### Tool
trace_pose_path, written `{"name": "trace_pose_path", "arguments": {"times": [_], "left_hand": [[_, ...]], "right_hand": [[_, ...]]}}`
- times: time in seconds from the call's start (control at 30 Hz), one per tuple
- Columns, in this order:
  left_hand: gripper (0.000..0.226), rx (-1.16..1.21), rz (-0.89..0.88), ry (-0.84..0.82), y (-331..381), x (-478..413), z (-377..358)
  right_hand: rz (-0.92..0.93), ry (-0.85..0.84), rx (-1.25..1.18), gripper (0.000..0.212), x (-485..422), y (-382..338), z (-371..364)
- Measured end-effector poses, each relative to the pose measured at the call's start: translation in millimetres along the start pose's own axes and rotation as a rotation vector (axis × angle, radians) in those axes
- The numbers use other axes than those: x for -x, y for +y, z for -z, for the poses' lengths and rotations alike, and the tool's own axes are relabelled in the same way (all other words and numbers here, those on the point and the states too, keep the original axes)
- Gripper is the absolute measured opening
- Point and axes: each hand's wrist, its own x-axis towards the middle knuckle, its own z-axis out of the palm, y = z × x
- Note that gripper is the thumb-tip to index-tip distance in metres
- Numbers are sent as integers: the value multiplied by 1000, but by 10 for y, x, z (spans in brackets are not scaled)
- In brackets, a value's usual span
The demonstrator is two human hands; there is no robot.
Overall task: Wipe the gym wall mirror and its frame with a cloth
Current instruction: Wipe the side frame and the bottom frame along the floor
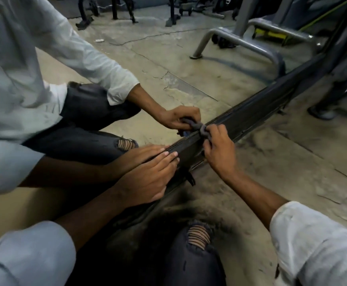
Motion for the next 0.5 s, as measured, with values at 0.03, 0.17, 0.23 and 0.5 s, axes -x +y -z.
{"name": "trace_pose_path", "arguments": {"times": [0.03, 0.17, 0.23, 0.5], "left_hand": [[72, -3, 0, -3, 6, -7, -11], [72, -5, 16, 25, 23, -5, -62], [72, -23, -3, 26, 22, -3, -48], [68, -1, -8, 6, 14, -31, -41]], "right_hand": [[69, -25, 30, 30, 21, -56, -8], [618, -258, 91, 41, 132, -245, 44], [575, -226, 121, 39, 0, -154, 91], [69, 47, -87, 22, -20, -59, -91]]}}
